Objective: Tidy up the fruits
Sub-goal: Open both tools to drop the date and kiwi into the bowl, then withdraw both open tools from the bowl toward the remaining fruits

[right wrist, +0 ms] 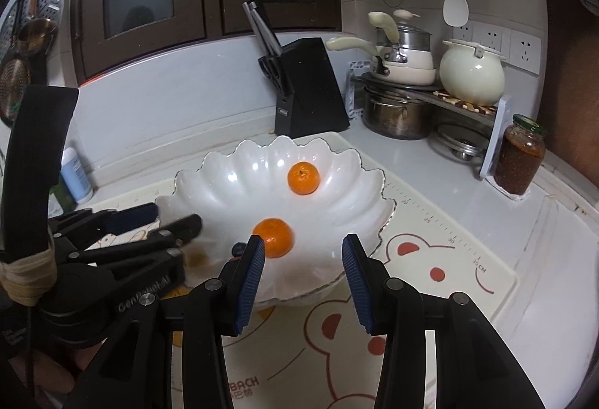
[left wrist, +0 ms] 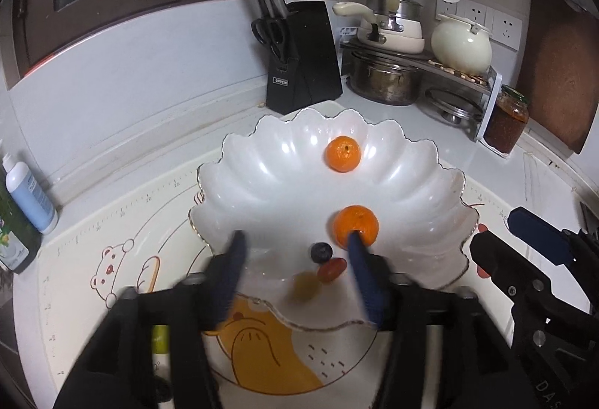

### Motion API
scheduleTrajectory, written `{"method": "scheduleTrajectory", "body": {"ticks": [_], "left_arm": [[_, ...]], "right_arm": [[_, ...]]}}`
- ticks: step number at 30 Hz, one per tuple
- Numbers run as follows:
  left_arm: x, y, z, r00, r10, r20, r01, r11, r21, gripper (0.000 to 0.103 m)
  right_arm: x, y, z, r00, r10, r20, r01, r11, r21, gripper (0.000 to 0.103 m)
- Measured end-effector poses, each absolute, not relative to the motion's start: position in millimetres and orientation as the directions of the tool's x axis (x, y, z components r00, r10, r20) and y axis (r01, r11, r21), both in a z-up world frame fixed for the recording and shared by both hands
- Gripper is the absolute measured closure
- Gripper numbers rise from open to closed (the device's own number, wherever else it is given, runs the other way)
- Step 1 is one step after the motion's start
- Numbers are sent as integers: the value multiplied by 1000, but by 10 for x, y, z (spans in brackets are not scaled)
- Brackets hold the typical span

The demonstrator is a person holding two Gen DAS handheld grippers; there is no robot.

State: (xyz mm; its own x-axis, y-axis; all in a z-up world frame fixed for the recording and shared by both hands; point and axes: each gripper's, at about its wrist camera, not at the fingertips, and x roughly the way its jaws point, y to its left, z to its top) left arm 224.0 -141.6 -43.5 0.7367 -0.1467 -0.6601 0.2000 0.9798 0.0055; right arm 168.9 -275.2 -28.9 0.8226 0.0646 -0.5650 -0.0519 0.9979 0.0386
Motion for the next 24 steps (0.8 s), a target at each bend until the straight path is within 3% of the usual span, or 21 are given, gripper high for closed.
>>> {"method": "scheduleTrajectory", "body": {"ticks": [5,12,24], "left_arm": [[2259,-1415,-457,736,-140,-662,198,980,13,37],[2208,-1322,-424,751,-119,-650,173,985,19,18],[2032,-1062,-316,771,-82,-632,130,991,30,12]], "right_arm": [[1714,-2781,-312,821,60,-568,-44,998,42,59],[1704,-2741,-303,824,63,-563,-48,998,40,54],[1615,-2506,-197,835,89,-543,-83,996,35,54]]}}
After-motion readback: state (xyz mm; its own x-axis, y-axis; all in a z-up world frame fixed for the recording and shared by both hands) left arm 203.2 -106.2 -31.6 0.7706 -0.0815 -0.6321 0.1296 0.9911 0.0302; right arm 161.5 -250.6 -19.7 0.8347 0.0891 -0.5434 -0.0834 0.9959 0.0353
